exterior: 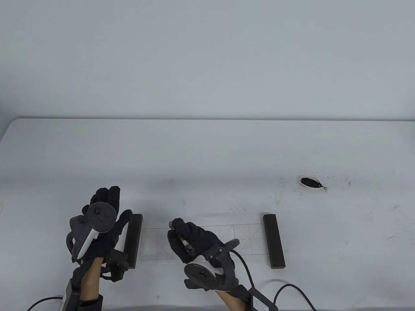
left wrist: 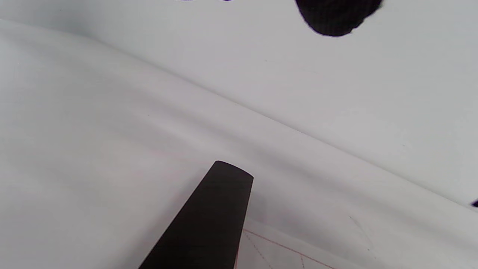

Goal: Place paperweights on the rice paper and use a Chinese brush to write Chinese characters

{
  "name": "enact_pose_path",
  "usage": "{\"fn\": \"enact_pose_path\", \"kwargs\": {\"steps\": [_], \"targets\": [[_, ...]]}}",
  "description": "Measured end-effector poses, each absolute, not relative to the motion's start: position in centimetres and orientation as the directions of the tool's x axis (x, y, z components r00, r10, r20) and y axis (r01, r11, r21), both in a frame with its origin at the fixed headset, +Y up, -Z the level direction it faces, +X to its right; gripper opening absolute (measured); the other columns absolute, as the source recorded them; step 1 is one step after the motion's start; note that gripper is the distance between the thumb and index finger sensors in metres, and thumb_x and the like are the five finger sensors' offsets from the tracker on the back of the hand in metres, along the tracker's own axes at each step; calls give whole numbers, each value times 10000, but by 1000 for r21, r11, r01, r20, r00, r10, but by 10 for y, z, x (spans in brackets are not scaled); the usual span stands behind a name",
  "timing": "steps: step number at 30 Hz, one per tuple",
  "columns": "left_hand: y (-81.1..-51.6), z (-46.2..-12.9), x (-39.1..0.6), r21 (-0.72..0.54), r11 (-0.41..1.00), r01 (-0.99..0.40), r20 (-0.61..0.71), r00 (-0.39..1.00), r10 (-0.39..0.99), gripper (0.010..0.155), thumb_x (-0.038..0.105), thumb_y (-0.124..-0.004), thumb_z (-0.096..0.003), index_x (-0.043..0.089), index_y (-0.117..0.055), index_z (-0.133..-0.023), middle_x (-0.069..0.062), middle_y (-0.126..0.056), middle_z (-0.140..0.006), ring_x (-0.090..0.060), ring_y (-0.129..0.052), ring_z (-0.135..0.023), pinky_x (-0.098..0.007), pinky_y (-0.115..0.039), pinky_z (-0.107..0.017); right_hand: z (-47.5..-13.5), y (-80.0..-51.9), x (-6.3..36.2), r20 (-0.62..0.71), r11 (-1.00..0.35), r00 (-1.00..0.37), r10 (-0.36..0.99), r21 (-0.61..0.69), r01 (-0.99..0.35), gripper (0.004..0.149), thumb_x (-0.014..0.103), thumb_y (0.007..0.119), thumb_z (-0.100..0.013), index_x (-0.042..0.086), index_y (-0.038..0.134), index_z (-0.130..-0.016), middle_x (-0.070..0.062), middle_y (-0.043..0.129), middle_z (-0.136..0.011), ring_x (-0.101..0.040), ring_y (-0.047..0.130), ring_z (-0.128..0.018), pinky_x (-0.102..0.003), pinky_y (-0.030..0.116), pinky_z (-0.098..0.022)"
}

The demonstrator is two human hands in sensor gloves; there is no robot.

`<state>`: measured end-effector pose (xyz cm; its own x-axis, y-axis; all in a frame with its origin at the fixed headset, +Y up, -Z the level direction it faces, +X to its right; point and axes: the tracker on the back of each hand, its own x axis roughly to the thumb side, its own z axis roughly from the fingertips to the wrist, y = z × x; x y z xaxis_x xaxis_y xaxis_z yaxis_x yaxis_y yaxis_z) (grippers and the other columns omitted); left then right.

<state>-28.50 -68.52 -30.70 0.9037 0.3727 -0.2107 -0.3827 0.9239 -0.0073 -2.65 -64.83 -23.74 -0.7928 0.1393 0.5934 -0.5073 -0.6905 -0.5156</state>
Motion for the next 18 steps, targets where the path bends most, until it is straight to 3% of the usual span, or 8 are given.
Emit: {"fn": "enact_pose_path", "kwargs": {"steps": [10,18], "targets": [[-685,-307,-283,-18,921,-389,-199,904,378,803,553,-571,-548,410,-101,-1182,-29,-104,-1287,-315,-172,-1225,-485,-115,-869,-236,-685,-55,623,-774,-772,128,-424,-470,384,389,722,-535,116,835,-780,-114,1010,-532,-133,1047,-309,-237,903,-191],[-685,-306,-281,-32,923,-383,-205,906,369,802,553,-571,-548,409,-101,-1183,-27,-103,-1287,-316,-174,-1225,-486,-115,-869,-236,-697,-63,639,-808,-758,132,-374,-455,403,388,721,-537,103,818,-806,-118,1007,-567,-140,1055,-345,-243,906,-205]]}}
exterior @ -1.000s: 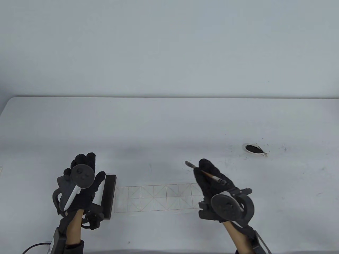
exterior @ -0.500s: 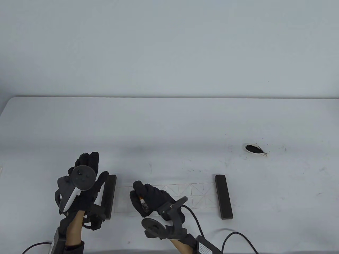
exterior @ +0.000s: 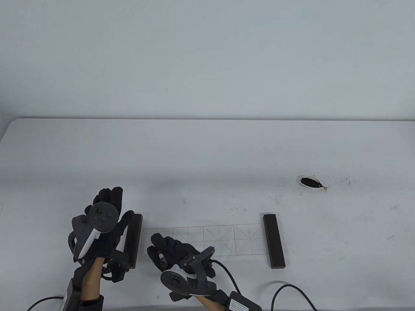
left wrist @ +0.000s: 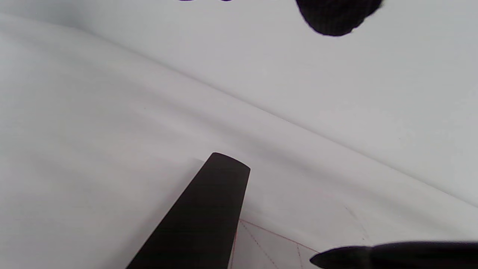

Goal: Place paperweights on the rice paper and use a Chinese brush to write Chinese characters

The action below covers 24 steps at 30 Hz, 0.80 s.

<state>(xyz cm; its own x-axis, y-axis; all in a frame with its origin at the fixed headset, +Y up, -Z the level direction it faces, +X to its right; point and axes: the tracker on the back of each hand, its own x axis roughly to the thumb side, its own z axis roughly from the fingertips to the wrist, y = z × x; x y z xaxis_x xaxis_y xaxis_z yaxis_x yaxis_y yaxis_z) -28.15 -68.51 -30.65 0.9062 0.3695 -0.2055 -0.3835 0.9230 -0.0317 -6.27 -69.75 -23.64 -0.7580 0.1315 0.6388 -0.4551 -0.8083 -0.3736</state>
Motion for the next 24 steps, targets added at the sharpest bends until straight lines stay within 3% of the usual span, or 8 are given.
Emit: {"fn": "enact_pose_path", "kwargs": {"steps": [24], "targets": [[-687,-308,-279,-68,922,-382,-208,909,362,801,552,-570,-550,406,-104,-1184,-26,-107,-1287,-316,-177,-1225,-487,-118,-867,-233,-702,-68,660,-862,-738,138,-287,-418,411,383,722,-537,99,808,-822,-128,998,-604,-156,1057,-381,-251,905,-220]]}}
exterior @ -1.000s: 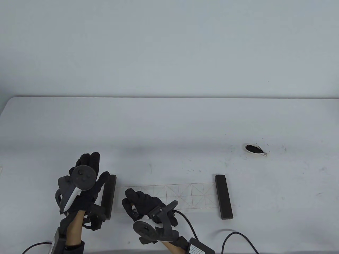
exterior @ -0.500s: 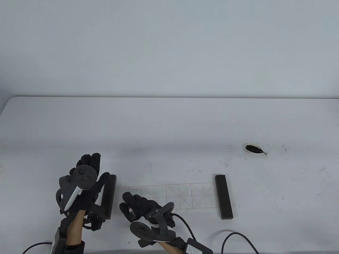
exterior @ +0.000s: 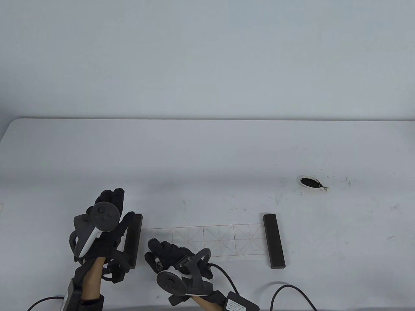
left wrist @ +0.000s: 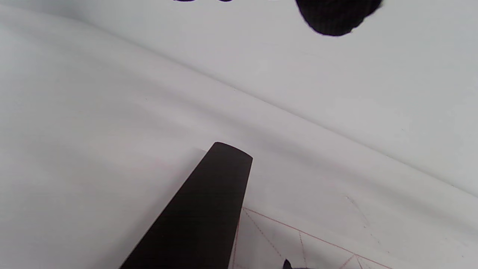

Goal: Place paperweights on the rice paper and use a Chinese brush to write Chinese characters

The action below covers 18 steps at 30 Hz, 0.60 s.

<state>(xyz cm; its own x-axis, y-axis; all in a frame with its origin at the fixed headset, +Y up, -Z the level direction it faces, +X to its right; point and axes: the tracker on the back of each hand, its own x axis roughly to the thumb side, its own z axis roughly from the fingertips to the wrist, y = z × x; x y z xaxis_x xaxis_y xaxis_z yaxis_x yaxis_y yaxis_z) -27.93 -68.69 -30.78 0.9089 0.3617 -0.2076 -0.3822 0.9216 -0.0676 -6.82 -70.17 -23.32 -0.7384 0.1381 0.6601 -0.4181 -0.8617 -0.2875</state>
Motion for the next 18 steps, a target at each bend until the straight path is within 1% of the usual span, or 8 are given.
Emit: {"fn": "enact_pose_path", "kwargs": {"steps": [7,8,11,13,14,16,18], "targets": [[-687,-308,-279,-73,921,-382,-211,909,360,801,552,-570,-549,407,-104,-1184,-24,-106,-1287,-321,-176,-1223,-487,-117,-867,-230,-697,-68,665,-862,-711,231,-199,-467,408,381,728,-534,89,826,-801,-129,1009,-576,-156,1059,-360,-250,905,-208],[-687,-308,-279,-73,922,-380,-211,910,358,800,551,-570,-550,404,-105,-1185,-26,-105,-1288,-322,-178,-1223,-487,-117,-867,-231,-695,-67,657,-855,-706,264,-180,-487,408,383,728,-533,89,830,-797,-127,1011,-572,-153,1061,-355,-247,906,-206],[-687,-308,-279,-76,924,-375,-208,912,353,801,552,-570,-549,405,-104,-1184,-23,-108,-1287,-322,-177,-1223,-487,-119,-867,-235,-692,-57,607,-789,-662,439,-92,-608,417,378,720,-537,72,819,-803,-131,1007,-577,-159,1059,-357,-252,904,-207],[-687,-308,-279,-76,924,-374,-207,913,352,801,552,-570,-549,405,-105,-1185,-26,-106,-1288,-321,-178,-1223,-487,-118,-867,-238,-688,-50,582,-757,-652,486,-93,-647,426,368,703,-545,59,791,-825,-146,989,-604,-174,1050,-379,-262,899,-220],[-687,-308,-279,-76,924,-374,-207,913,352,801,552,-570,-550,405,-104,-1185,-26,-107,-1287,-322,-178,-1223,-487,-119,-867,-239,-687,-48,577,-758,-662,478,-109,-643,433,368,696,-546,55,776,-835,-151,979,-619,-179,1044,-393,-265,896,-229],[-687,-308,-279,-75,924,-375,-206,912,353,802,552,-570,-549,404,-104,-1185,-30,-107,-1287,-318,-179,-1224,-487,-119,-867,-241,-684,-41,573,-782,-711,407,-183,-596,440,368,687,-549,56,750,-854,-156,959,-654,-190,1032,-429,-271,892,-251],[-687,-308,-278,-75,925,-373,-205,913,352,802,552,-570,-550,404,-104,-1185,-31,-107,-1287,-323,-178,-1222,-487,-118,-867,-243,-685,-38,567,-808,-743,355,-214,-549,438,369,687,-550,70,740,-865,-157,948,-679,-195,1027,-453,-278,890,-270]]}}
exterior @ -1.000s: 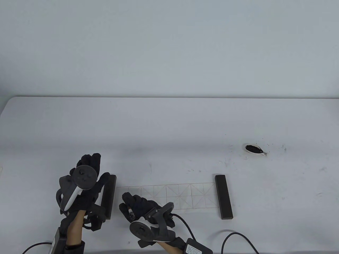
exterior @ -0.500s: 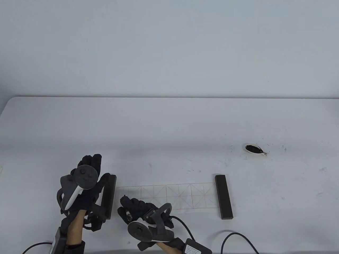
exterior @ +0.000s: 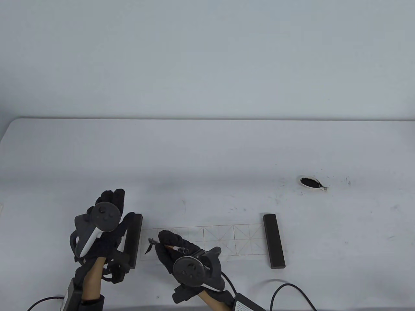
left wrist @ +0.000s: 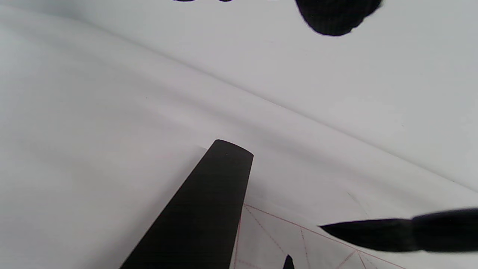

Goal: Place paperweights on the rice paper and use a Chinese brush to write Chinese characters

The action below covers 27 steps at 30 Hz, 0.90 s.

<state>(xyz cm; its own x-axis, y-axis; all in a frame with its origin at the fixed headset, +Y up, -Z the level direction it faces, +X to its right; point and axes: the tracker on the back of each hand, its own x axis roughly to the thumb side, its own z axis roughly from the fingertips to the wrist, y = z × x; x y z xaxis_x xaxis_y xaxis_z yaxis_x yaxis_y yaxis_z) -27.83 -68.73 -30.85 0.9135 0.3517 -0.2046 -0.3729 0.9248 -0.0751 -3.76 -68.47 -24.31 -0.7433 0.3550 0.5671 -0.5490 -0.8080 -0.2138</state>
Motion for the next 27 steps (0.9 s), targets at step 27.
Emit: {"fn": "enact_pose_path", "kwargs": {"steps": [27], "targets": [[-690,-309,-276,-97,928,-360,-205,919,336,799,551,-570,-550,403,-109,-1185,-29,-111,-1287,-325,-183,-1221,-491,-122,-865,-257,-700,-40,535,-874,-780,325,-145,-463,420,353,674,-562,64,751,-858,-158,946,-686,-214,1020,-474,-302,884,-293]]}}
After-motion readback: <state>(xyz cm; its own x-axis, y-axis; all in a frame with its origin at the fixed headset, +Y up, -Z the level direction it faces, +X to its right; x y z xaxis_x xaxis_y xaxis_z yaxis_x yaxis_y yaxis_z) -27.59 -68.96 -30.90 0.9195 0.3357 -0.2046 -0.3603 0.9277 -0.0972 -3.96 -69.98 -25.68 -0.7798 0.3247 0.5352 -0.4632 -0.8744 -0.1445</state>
